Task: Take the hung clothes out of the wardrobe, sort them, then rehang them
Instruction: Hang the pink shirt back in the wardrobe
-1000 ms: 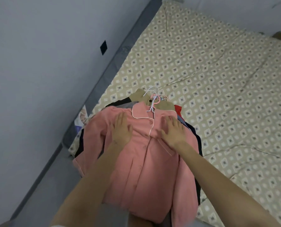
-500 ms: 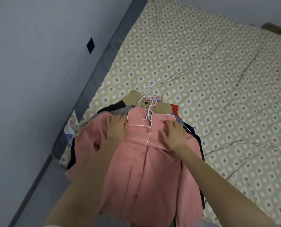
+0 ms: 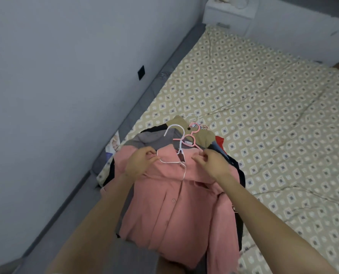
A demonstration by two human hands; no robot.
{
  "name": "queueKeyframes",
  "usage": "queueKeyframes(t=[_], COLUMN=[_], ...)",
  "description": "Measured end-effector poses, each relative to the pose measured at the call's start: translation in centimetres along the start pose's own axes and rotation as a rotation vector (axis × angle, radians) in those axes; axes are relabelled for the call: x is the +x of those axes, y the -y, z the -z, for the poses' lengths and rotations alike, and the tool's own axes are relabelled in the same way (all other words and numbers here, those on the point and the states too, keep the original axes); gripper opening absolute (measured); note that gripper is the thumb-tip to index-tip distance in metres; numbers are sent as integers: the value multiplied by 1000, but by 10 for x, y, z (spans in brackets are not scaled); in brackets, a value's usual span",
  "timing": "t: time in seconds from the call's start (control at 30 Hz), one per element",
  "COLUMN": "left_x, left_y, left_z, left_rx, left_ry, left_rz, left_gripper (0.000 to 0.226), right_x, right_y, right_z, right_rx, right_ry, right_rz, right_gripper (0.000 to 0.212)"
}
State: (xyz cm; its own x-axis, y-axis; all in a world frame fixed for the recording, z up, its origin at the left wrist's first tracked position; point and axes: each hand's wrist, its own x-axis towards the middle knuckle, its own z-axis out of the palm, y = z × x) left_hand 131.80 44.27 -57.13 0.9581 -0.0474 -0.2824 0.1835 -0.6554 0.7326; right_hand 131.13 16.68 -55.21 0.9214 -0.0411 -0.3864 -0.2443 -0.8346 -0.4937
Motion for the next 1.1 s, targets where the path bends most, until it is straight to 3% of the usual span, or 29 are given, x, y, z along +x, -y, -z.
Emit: queueKeyframes(t=[0.43,0.87,1.1], left_x=[-227,-459,-578], left_y=[-38,-8,-2], left_z=[12,20,-16], left_rx=[-234,-225,-254], left_ry=[-507,-945,-1091], left_rz=[185,416,506], left_gripper=[18,18,16], right_x=[-114,-263,-361], right_y=[62,141,148], right_z=[35,-33,-60], right_rx=[-152,-226,-275], right_ry=[152,328,404], right_rz=[478,937,1050], right_gripper=[43,43,47])
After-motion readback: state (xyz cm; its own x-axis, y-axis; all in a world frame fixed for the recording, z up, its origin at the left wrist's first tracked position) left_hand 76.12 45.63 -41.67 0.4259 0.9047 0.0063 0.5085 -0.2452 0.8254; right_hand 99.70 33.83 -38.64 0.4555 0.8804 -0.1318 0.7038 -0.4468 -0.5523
